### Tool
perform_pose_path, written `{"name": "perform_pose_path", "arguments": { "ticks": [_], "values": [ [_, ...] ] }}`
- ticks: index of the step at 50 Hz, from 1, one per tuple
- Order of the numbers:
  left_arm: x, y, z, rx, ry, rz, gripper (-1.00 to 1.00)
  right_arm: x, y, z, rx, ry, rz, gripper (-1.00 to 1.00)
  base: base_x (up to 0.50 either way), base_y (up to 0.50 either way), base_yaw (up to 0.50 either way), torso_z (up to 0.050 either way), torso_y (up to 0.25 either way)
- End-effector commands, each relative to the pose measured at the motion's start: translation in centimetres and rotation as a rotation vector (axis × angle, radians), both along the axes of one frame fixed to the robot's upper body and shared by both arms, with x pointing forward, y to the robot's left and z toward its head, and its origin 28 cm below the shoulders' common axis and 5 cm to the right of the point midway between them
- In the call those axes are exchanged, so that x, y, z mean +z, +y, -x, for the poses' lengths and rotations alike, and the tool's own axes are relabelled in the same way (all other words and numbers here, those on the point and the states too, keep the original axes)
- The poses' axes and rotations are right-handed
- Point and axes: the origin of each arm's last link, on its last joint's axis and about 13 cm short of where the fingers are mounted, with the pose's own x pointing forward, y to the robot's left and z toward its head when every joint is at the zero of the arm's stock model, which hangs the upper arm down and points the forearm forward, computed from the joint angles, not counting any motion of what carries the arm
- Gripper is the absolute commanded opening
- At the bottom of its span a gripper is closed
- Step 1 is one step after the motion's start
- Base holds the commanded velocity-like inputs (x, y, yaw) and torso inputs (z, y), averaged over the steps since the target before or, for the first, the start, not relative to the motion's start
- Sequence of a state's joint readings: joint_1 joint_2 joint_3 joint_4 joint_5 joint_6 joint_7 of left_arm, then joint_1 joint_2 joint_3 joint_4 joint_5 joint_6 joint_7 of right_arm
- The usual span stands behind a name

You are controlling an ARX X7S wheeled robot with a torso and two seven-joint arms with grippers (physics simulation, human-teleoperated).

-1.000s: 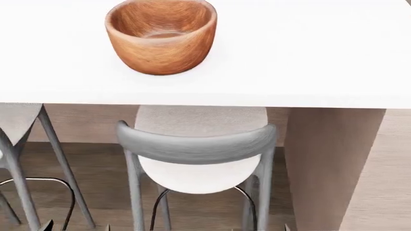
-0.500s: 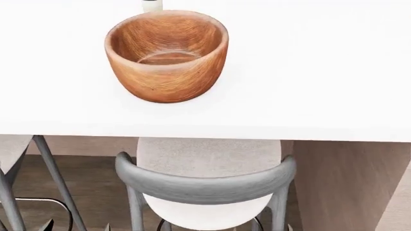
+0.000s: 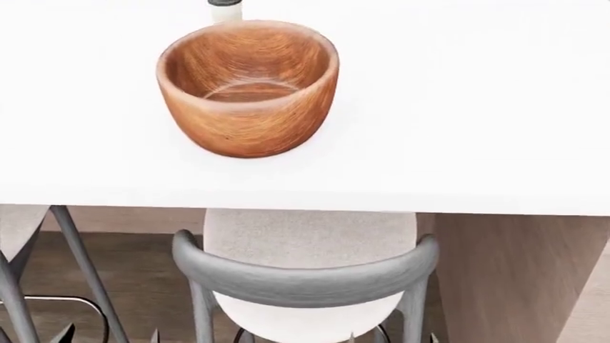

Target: Place the cup inside the bowl on the dining table and move the bowl to any counter.

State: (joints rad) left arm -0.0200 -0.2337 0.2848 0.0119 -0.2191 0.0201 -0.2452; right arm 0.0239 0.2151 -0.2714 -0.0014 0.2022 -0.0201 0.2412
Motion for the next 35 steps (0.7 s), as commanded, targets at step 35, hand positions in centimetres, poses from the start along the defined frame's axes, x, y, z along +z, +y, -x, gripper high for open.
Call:
{"name": "perform_pose_path", "arguments": {
  "ticks": [35],
  "values": [
    [0.01, 0.14, 0.06, -0.008, -0.007, 0.004, 1.00, 0.07, -0.01, 0.02, -0.002, -0.013, 0.005, 1.00, 0.00, 0.00, 0.00, 0.046, 0.000]
  ]
}}
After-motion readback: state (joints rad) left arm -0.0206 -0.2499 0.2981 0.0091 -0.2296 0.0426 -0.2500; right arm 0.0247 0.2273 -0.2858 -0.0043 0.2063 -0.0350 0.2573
